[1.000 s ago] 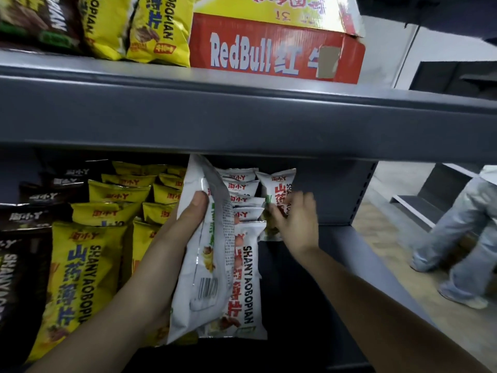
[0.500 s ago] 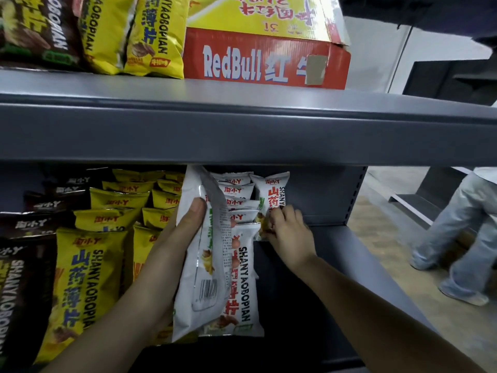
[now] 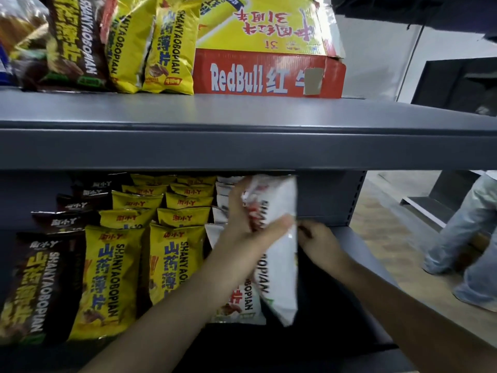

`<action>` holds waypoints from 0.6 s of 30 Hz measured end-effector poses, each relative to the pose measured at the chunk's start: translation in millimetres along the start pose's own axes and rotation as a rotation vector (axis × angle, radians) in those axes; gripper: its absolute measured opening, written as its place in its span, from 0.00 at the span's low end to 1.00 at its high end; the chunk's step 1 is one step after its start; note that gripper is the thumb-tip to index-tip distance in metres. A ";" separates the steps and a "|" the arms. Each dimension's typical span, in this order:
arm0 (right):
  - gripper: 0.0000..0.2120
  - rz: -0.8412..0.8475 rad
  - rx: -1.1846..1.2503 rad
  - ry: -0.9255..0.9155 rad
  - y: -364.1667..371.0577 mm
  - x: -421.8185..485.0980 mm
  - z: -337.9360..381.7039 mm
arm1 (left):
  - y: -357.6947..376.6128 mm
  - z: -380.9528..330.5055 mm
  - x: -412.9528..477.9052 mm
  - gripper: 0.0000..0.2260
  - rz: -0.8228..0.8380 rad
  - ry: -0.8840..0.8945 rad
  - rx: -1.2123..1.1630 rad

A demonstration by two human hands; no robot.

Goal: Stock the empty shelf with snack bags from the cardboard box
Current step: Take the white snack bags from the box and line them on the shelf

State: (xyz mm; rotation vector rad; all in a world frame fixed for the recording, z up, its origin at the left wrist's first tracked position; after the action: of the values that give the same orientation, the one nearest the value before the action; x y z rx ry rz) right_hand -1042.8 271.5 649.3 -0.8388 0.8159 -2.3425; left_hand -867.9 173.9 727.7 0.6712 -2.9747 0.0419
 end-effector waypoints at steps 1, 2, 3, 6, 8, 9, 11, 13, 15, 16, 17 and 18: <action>0.11 -0.044 0.235 0.082 -10.9 -7.8 9.1 | 12.9 1.4 0.4 0.33 -0.002 0.006 0.054; 0.13 -0.051 0.488 0.171 -21.2 -15.9 17.5 | 26.7 2.4 1.0 0.33 -0.008 0.009 0.083; 0.14 -0.002 0.707 0.237 -31.7 -23.6 23.3 | 38.6 6.2 2.8 0.33 -0.042 0.018 0.128; 0.27 0.272 0.994 0.278 -55.4 -47.7 30.2 | 65.0 20.6 8.3 0.39 -0.227 0.040 0.344; 0.31 0.402 0.973 0.220 -62.0 -62.0 28.2 | 73.2 28.3 11.4 0.41 -0.328 0.036 0.511; 0.31 0.444 0.932 0.197 -62.3 -67.9 25.8 | 76.0 32.2 13.7 0.41 -0.344 0.036 0.557; 0.26 0.456 0.802 0.177 -57.8 -74.5 21.2 | 80.4 39.0 19.9 0.41 -0.293 0.003 0.541; 0.17 0.375 0.717 0.185 -52.0 -71.9 17.9 | 79.0 42.7 25.2 0.40 -0.209 -0.053 0.493; 0.12 0.270 0.716 0.226 -44.8 -64.3 10.9 | 72.9 47.1 29.3 0.39 -0.156 -0.092 0.481; 0.11 0.218 0.731 0.246 -41.5 -59.8 8.4 | 69.5 48.3 30.3 0.39 -0.132 -0.095 0.491; 0.10 0.166 0.745 0.270 -37.1 -54.5 5.3 | 66.1 47.8 29.8 0.38 -0.104 -0.094 0.523; 0.09 0.123 0.757 0.298 -32.8 -49.6 1.9 | 62.7 47.1 29.1 0.38 -0.074 -0.091 0.572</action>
State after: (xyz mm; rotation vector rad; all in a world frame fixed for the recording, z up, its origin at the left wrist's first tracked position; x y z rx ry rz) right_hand -1016.5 324.8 654.0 -0.1179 0.0360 -2.4045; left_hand -924.9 215.8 683.1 0.8496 -3.0187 0.9040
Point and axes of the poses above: each hand's wrist, its own x-axis towards the middle knuckle, its own y-axis out of the palm, z = x × y, the point moved 1 cm from there along x, towards the middle knuckle, and after that the axes turned 8 degrees about -y, right-handed, at the moved point
